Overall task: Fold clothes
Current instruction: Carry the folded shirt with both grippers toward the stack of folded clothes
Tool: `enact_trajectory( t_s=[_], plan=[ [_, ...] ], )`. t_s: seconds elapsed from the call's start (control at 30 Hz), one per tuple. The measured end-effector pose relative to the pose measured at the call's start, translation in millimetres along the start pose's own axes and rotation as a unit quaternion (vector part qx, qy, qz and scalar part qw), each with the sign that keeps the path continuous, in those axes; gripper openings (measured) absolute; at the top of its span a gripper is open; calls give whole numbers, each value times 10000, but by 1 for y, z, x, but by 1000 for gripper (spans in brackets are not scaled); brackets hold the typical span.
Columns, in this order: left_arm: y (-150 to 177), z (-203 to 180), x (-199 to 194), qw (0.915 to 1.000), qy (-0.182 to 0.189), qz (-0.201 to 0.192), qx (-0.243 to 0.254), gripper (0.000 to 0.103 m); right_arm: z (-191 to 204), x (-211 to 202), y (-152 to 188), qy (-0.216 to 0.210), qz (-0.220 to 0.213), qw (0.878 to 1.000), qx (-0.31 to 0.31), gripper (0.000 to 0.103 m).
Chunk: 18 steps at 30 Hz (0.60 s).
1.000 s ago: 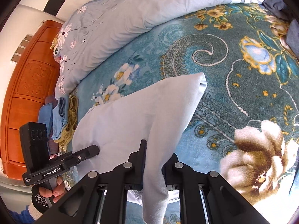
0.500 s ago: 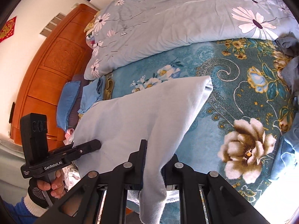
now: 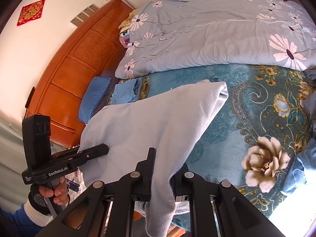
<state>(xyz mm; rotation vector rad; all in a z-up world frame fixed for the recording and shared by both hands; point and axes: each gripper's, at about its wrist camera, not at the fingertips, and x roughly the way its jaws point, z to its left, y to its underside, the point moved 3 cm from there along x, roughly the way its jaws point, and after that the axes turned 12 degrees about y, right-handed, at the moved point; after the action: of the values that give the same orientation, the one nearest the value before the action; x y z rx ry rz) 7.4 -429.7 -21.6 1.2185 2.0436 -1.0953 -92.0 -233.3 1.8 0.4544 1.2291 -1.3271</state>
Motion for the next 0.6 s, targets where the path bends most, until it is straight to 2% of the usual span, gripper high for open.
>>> enact_trajectory(
  t_s=[0.33,0.6],
  plan=[
    [-9,34,-29,9994,-99,-252,-211,17,44,15,-20,-78,42,9991,-417,13],
    [-30,87,-49,9996,-25,-241,-152,17,93,45,-41,26,30,9990,-453,13]
  ],
)
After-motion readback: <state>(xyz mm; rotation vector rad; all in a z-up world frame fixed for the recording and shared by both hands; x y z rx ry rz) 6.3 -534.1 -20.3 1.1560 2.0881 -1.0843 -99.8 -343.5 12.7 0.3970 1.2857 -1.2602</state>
